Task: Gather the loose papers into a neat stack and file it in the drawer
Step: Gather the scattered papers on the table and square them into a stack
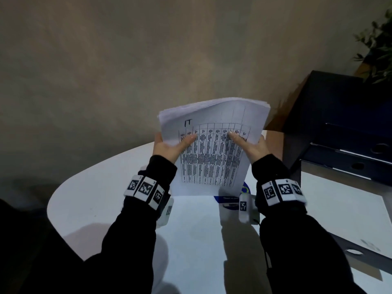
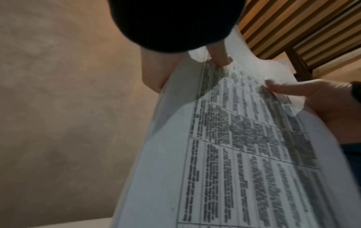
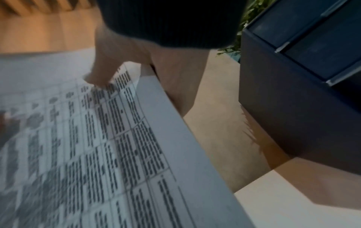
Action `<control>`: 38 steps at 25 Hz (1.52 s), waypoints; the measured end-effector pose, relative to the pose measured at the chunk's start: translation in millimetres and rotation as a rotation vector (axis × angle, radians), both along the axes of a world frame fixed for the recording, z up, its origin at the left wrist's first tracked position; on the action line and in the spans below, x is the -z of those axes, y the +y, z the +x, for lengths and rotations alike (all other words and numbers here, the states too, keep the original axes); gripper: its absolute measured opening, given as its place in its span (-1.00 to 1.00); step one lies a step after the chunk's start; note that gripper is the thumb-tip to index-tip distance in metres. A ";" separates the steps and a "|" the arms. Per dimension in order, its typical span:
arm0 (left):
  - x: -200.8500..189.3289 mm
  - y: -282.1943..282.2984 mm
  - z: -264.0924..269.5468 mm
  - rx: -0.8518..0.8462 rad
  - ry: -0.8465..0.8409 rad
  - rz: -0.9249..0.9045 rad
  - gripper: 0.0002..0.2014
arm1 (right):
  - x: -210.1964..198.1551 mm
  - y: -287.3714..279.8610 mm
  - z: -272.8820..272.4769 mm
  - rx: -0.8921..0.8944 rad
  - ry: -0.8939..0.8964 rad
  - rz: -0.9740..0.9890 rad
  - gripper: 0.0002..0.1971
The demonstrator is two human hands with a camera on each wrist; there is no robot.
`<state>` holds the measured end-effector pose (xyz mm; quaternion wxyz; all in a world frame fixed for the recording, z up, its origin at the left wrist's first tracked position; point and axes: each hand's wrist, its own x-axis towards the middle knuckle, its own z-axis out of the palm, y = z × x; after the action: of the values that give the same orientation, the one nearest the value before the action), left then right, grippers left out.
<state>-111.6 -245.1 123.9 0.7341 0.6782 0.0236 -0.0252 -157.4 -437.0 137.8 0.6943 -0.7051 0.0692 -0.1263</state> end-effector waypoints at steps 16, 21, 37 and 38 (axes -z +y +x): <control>18.5 -5.5 2.4 -0.112 -0.069 -0.193 -0.50 | 13.8 10.1 -16.7 0.098 -0.046 0.024 -0.72; 53.3 -2.1 -13.7 -0.117 0.029 -0.142 -0.58 | 51.3 13.7 -26.4 0.063 0.064 -0.049 -0.57; 108.4 8.8 4.4 0.117 0.223 0.356 -0.28 | 118.4 4.4 -15.1 0.084 0.475 -0.132 -0.59; 107.5 10.7 6.0 0.128 0.236 0.391 -0.36 | 125.4 4.8 -15.4 0.074 0.485 -0.133 -0.57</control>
<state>-105.6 -234.4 16.5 0.5778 0.8000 0.0706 -0.1457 -172.8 -432.1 12.4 0.6044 -0.7560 0.2508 0.0169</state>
